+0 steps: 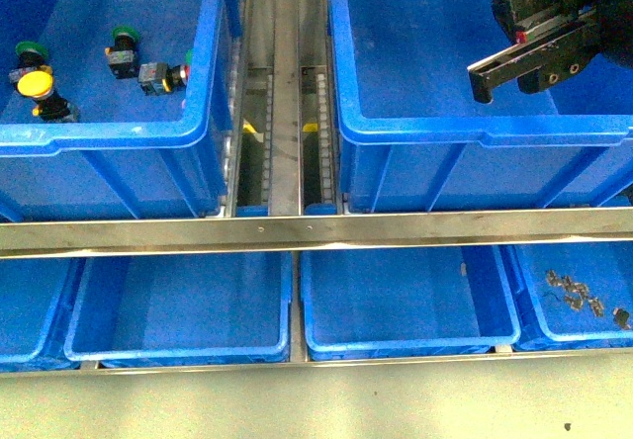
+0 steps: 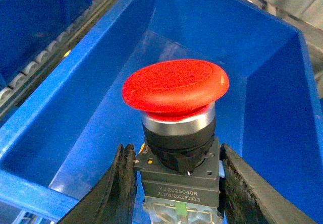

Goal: Pick red and yellow buttons and place in box

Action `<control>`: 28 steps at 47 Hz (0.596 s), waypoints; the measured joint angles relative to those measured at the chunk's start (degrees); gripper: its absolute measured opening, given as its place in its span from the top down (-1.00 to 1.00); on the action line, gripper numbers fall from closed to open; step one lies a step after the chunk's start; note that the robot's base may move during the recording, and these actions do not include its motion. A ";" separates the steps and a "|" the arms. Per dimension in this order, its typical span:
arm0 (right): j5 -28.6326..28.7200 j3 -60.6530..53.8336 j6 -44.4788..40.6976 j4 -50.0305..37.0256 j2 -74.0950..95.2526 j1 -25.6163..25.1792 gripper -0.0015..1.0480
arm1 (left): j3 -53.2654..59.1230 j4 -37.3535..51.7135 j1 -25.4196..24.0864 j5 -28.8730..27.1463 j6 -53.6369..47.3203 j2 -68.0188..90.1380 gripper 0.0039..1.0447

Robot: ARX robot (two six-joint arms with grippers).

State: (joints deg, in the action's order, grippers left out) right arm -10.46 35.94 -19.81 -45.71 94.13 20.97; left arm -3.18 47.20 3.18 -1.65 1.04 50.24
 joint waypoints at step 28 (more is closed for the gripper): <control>0.28 0.44 2.91 0.85 0.00 -0.90 0.27 | 2.01 -17.07 -3.10 1.51 -0.39 -19.74 0.96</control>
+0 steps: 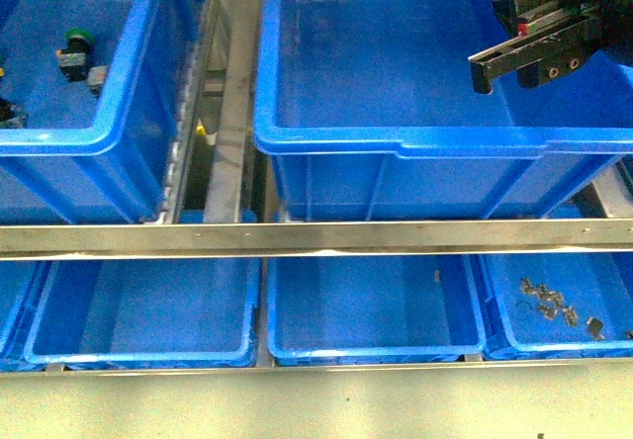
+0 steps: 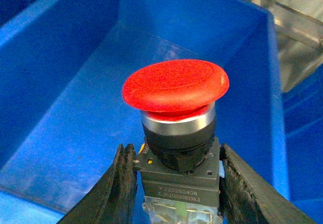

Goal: Pick red and yellow buttons and place in box

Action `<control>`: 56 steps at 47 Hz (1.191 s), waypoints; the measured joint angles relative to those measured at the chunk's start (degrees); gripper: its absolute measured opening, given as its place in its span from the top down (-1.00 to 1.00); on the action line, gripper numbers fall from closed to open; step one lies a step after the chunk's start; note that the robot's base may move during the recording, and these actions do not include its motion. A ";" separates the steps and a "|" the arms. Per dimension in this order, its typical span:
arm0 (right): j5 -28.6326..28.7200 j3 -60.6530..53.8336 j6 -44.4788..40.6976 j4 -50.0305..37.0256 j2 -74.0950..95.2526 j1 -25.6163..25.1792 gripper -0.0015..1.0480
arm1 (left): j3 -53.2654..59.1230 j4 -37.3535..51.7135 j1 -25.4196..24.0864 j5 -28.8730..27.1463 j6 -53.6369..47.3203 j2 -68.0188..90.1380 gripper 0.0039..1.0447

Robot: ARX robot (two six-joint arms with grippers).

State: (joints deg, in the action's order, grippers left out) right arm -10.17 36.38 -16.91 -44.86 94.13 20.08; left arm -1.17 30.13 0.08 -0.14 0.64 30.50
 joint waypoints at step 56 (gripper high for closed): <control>-2.51 0.09 2.60 -1.53 0.04 1.57 0.27 | 0.00 -29.77 -0.04 0.39 -0.13 -29.11 0.96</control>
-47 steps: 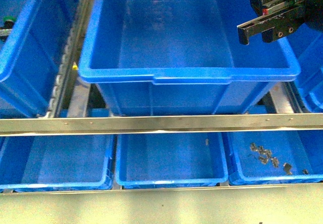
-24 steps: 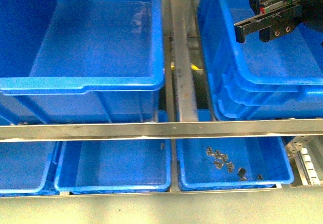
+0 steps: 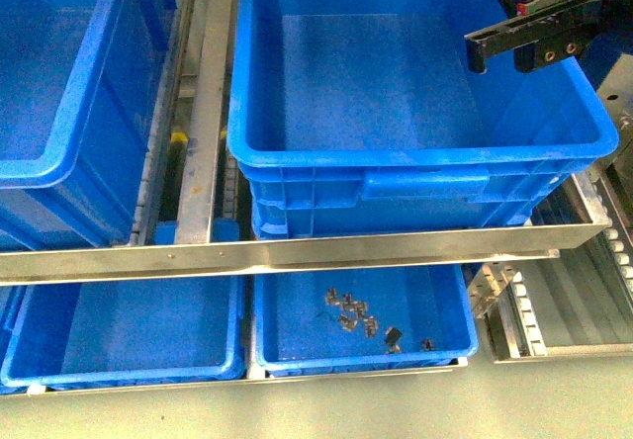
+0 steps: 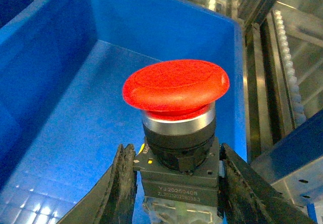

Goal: Pick red and yellow buttons and place in box

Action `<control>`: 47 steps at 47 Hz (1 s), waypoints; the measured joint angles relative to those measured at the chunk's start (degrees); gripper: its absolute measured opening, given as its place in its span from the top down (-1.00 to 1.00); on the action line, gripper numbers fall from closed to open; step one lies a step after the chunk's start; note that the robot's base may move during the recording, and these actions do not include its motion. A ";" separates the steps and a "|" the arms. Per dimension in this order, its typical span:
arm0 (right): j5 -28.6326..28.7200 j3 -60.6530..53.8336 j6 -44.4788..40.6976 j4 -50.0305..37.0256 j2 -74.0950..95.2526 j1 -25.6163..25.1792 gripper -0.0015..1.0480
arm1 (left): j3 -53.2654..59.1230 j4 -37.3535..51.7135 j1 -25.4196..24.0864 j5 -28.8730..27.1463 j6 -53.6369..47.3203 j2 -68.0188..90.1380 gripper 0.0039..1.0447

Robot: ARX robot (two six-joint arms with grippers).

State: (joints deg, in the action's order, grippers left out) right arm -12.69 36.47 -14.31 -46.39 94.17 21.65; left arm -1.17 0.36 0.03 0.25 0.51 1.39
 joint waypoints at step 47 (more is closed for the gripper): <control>9.31 52.63 -1.36 25.53 40.26 -0.31 0.27 | -0.02 -0.37 -0.02 -0.24 -0.09 -0.55 -0.85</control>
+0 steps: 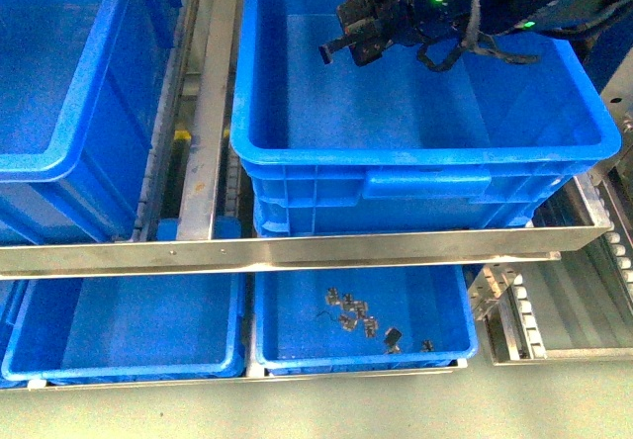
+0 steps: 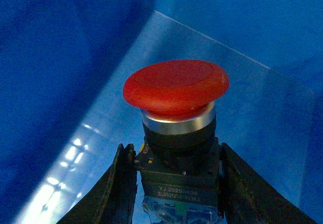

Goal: Pick red and yellow buttons and place in box

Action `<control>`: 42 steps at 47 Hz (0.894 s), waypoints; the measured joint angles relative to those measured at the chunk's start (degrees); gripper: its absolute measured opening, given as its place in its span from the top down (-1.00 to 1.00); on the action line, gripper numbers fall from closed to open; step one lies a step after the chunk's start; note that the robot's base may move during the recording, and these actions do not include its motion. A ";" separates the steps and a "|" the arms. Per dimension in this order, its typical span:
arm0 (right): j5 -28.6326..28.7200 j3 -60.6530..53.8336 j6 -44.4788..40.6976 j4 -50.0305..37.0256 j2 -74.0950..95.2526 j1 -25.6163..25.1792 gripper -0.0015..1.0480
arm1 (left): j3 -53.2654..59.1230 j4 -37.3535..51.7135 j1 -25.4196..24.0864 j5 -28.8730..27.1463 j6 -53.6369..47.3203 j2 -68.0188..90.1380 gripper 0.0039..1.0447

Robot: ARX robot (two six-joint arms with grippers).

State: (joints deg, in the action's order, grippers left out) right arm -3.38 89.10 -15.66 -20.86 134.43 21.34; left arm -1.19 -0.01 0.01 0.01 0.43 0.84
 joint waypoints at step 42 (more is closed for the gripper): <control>-7.37 66.90 -2.14 35.78 36.63 -4.15 -0.46 | 0.02 0.00 0.00 0.00 -0.02 0.00 -0.85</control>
State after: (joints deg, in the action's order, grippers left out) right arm -10.74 156.00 -17.80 14.92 171.06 17.19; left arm -1.17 -0.01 0.01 0.01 0.40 0.84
